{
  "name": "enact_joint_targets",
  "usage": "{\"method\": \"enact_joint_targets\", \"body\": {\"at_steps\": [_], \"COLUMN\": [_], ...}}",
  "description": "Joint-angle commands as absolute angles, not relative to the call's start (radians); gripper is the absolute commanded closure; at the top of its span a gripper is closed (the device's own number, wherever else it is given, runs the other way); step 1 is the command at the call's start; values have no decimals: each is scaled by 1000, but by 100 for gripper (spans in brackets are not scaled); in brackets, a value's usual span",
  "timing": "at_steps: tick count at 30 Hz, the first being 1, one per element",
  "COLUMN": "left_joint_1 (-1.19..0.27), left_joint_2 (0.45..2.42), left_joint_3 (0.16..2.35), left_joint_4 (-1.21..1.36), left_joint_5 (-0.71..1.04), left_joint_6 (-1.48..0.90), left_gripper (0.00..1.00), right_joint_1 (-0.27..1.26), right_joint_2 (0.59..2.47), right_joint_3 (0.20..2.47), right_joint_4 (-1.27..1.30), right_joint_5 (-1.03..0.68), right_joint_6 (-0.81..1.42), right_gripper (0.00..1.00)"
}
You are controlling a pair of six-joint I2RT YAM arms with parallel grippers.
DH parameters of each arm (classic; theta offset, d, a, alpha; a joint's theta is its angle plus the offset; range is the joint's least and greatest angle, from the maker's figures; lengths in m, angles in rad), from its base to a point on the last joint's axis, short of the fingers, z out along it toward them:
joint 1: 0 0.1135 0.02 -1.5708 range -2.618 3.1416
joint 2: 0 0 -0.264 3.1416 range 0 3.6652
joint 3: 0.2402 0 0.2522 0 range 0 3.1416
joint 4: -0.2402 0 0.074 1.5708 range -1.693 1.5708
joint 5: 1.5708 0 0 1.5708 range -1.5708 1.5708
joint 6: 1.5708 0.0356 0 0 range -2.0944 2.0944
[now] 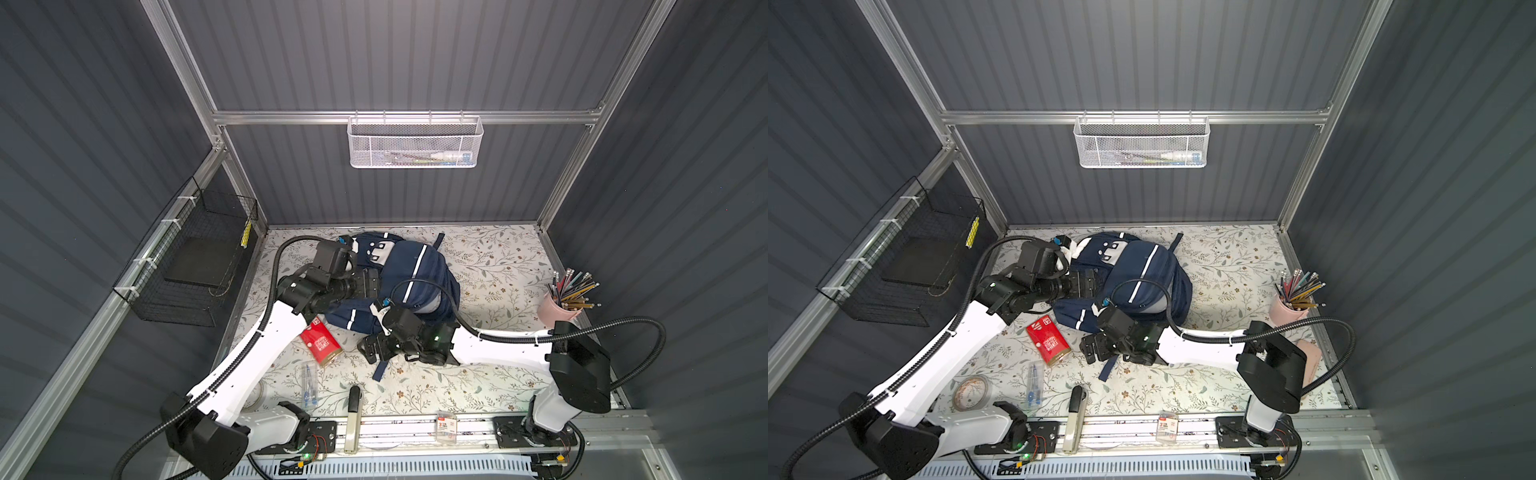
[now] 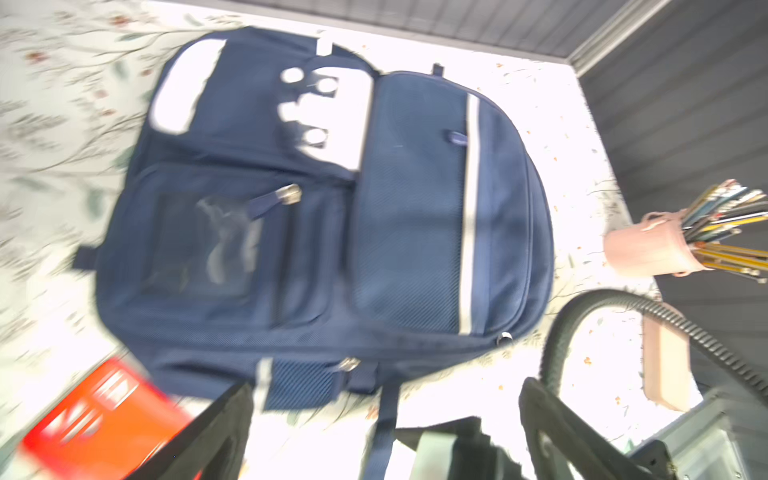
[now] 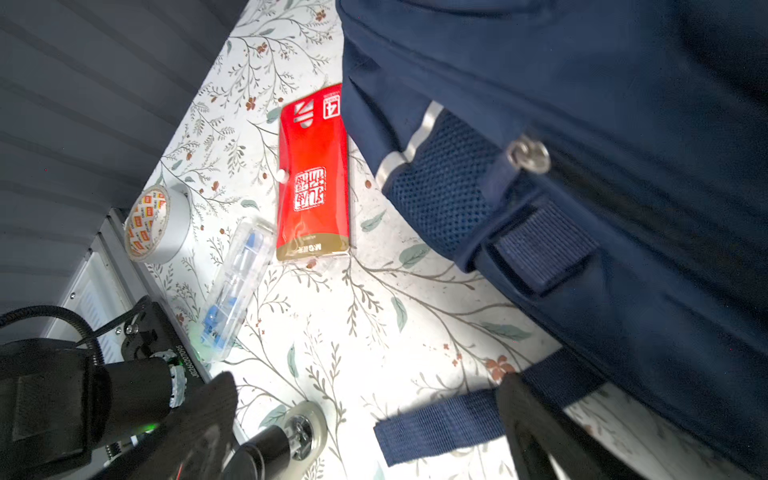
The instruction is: Pack the student bag
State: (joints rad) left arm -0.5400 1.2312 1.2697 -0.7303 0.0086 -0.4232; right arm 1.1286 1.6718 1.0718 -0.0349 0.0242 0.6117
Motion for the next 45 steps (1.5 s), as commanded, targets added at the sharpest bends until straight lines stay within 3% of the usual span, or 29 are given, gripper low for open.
{"method": "enact_joint_targets", "body": {"at_steps": [1,3,8,11,16,21,28,38,45], "left_joint_1": [-540,-540,-537,-537,-535,-534,-534,-534,-533], "left_joint_2": [1270,1283,1168,1202,1023,970,894,950,981], "left_joint_3": [1269,1309,1270,1215,987,842,607,466,472], "left_joint_4": [-840,-912,-1121,-1270,-1181,-1219,-1050,-890,-886], "left_joint_5": [45,18,-262,-268,-291,-343,-286,-323,-337], "left_joint_6": [-435,-471,-604,-720,-935,-1088,-1188,-1203,-1230], "left_gripper": [0,0,2,3,2,8,16,10,18], "right_joint_1": [1072,1032,1037,1024,1016,997,913,828,789], "right_joint_2": [1719,1730,1727,1731,1734,1701,1677,1664,1671], "right_joint_3": [1066,1059,1084,1051,1009,949,881,826,827], "right_joint_4": [-25,3,-5,56,173,249,348,422,450], "right_joint_5": [3,-60,-102,-150,-249,-298,-438,-523,-569], "right_joint_6": [668,680,645,672,701,714,766,819,857], "right_gripper": [1,3,3,3,3,3,3,3,3]}}
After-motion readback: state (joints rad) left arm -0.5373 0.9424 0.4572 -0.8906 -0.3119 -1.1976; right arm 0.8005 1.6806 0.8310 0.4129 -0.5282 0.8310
